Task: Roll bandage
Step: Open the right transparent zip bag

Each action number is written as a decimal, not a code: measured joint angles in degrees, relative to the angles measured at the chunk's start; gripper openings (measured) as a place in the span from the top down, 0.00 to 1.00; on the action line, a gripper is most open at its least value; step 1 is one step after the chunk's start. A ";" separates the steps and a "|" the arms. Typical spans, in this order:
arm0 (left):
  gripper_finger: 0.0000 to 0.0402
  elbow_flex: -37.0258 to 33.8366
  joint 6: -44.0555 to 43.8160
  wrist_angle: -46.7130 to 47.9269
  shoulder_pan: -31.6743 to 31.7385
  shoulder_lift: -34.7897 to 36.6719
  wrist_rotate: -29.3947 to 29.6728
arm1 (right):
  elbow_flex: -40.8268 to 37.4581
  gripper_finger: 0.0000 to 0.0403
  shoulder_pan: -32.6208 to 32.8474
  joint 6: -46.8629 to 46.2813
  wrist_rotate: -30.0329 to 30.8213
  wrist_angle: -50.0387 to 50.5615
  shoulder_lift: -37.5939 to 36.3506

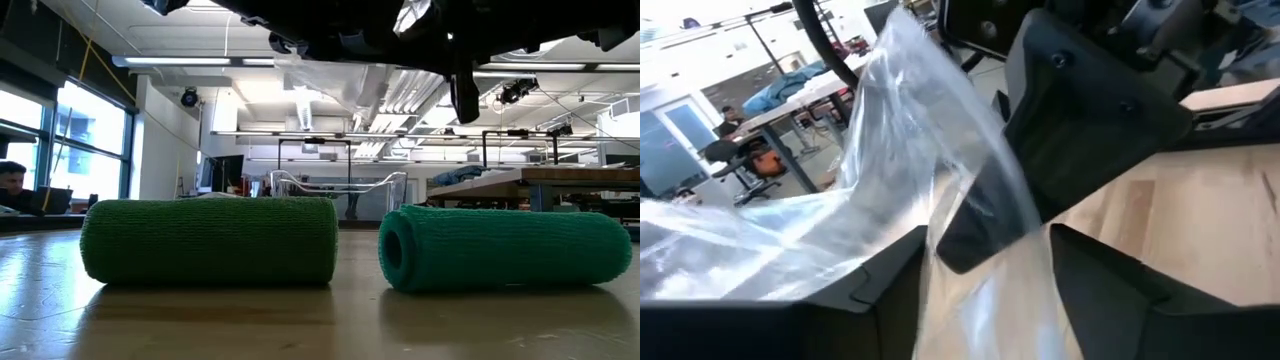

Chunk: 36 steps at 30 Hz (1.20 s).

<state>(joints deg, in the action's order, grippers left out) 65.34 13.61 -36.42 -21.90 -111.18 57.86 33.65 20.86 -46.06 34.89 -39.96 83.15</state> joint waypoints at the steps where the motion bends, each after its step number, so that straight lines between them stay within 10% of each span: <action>1: 0.53 0.00 0.00 0.04 -0.19 0.00 0.12 | 0.00 1.00 0.00 0.00 -0.03 0.31 0.00; 28: 0.91 -0.02 -2.06 0.09 -2.68 0.04 5.02 | -0.02 1.00 4.42 -1.49 7.53 10.99 0.00; 36: 0.94 -0.02 -4.10 0.50 -2.23 0.04 -5.53 | -0.02 1.00 4.26 -2.54 8.61 9.29 0.00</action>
<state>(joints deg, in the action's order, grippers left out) 65.32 9.50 -35.92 -24.13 -111.13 52.32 33.63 25.12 -48.60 43.51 -30.67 83.15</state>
